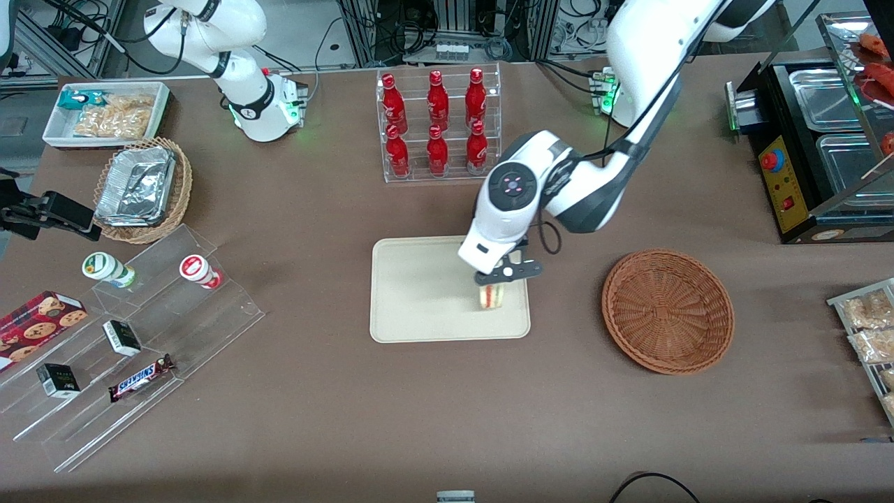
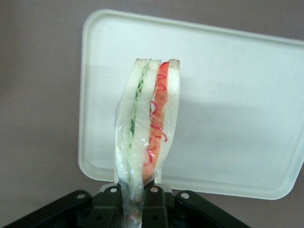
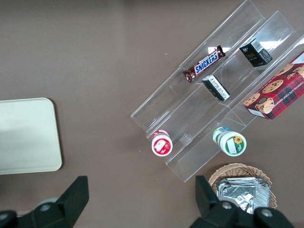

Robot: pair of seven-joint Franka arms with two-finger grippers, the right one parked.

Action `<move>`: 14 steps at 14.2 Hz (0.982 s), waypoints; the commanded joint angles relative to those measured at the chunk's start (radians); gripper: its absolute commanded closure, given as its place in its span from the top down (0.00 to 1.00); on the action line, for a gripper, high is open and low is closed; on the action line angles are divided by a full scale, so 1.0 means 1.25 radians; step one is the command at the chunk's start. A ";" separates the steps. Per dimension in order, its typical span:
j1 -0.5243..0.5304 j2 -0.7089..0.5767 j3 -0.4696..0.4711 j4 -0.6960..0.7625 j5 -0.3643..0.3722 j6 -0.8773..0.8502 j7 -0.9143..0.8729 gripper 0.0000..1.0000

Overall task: Place sandwich from basket to tray
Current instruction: 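Lower the sandwich onto the tray and open the left gripper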

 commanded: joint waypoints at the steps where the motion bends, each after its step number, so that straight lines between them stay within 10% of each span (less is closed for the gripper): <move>1: -0.040 0.059 0.013 0.066 0.038 -0.028 -0.037 0.13; 11: -0.066 0.152 0.013 0.166 0.068 -0.024 -0.106 0.16; 14: -0.066 0.155 0.015 0.171 0.070 -0.024 -0.104 0.47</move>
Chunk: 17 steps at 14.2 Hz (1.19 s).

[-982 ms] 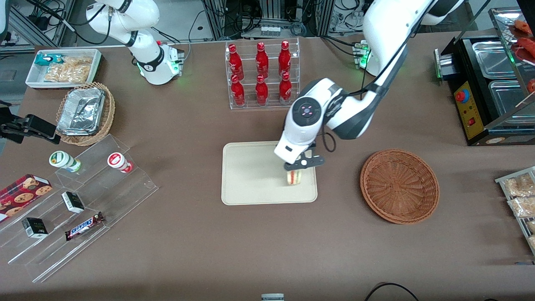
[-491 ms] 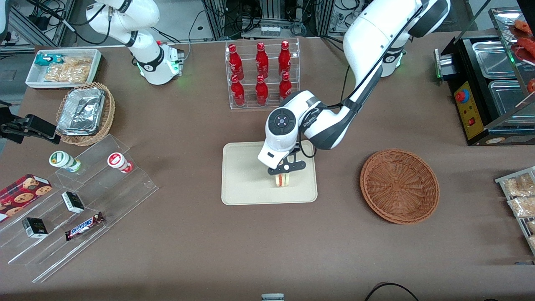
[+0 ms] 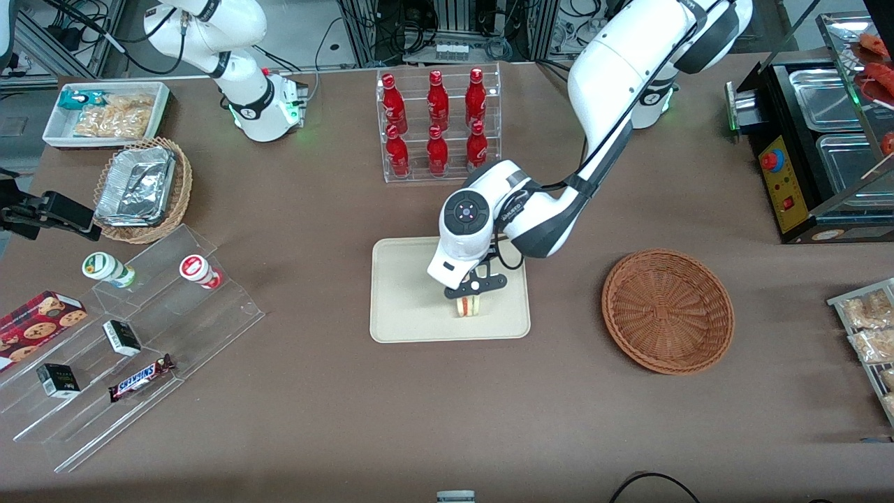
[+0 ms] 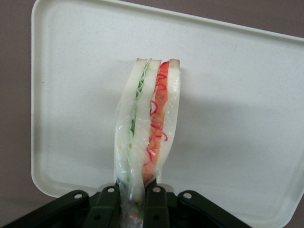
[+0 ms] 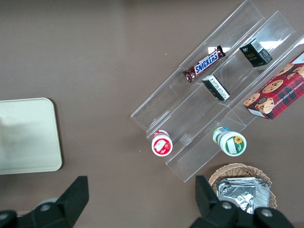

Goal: Place sandwich from basket to tray

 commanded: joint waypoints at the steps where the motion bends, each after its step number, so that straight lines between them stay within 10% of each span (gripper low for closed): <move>1: -0.017 0.010 0.010 0.035 0.016 -0.019 -0.011 0.91; 17: 0.144 -0.263 0.081 0.015 0.047 -0.301 0.099 1.00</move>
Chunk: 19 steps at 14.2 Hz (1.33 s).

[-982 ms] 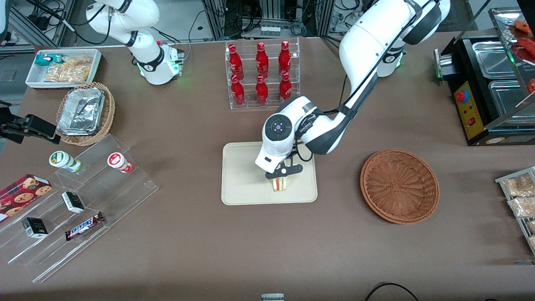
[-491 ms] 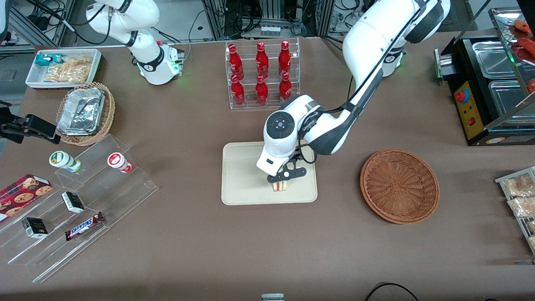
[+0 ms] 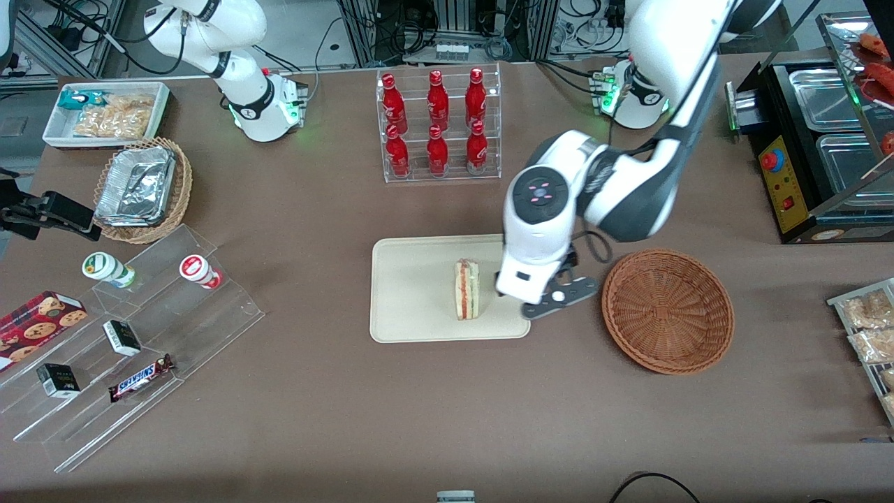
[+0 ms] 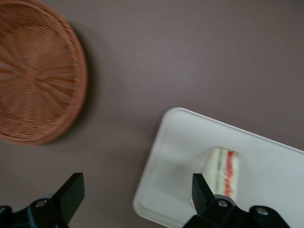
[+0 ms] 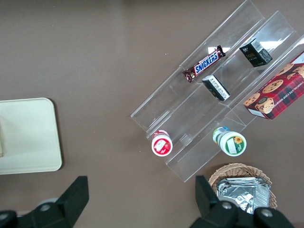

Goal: Place sandwich from basket to tray

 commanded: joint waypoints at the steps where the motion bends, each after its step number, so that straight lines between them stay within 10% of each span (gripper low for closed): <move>1: 0.074 -0.090 -0.004 -0.036 -0.023 -0.093 0.098 1.00; 8: 0.295 -0.245 -0.003 -0.065 -0.117 -0.261 0.446 1.00; 19: 0.391 -0.296 -0.007 -0.046 -0.151 -0.351 0.611 1.00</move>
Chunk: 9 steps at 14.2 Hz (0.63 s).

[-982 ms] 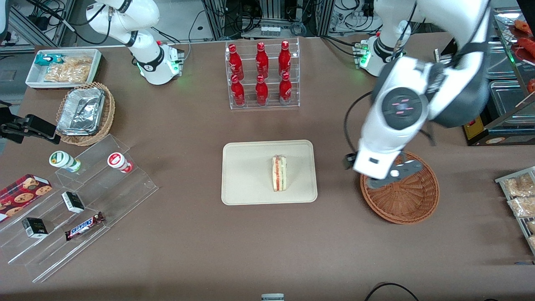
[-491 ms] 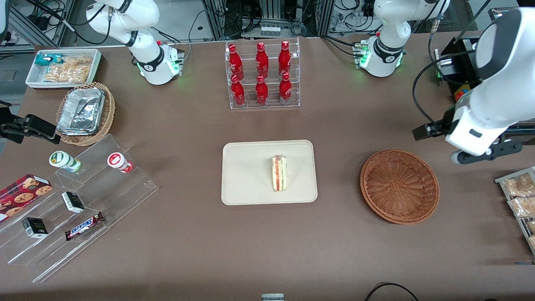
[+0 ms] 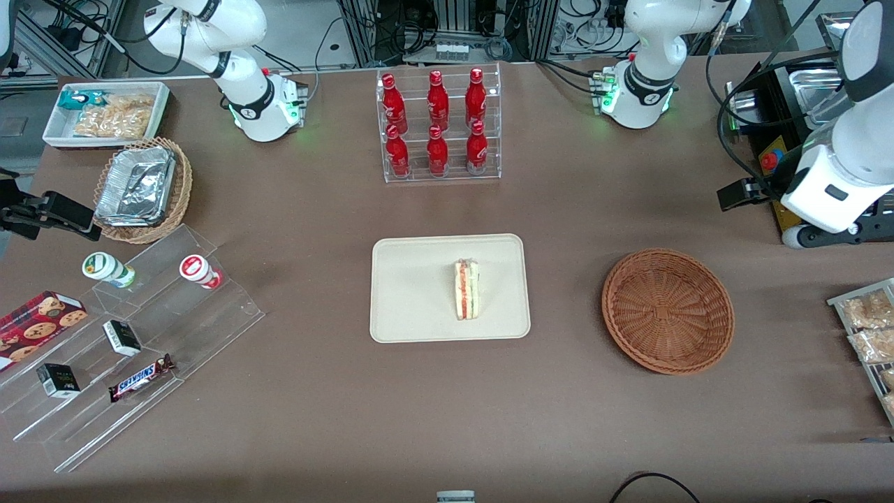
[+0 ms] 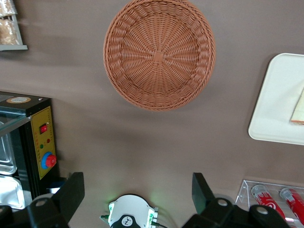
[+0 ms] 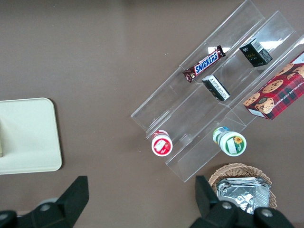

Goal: Place sandwich from basket to tray

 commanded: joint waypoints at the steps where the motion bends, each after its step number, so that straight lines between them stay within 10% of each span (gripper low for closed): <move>1: 0.019 -0.011 -0.010 -0.006 -0.018 -0.008 0.018 1.00; 9: 0.008 0.002 -0.011 0.012 -0.018 -0.005 0.010 1.00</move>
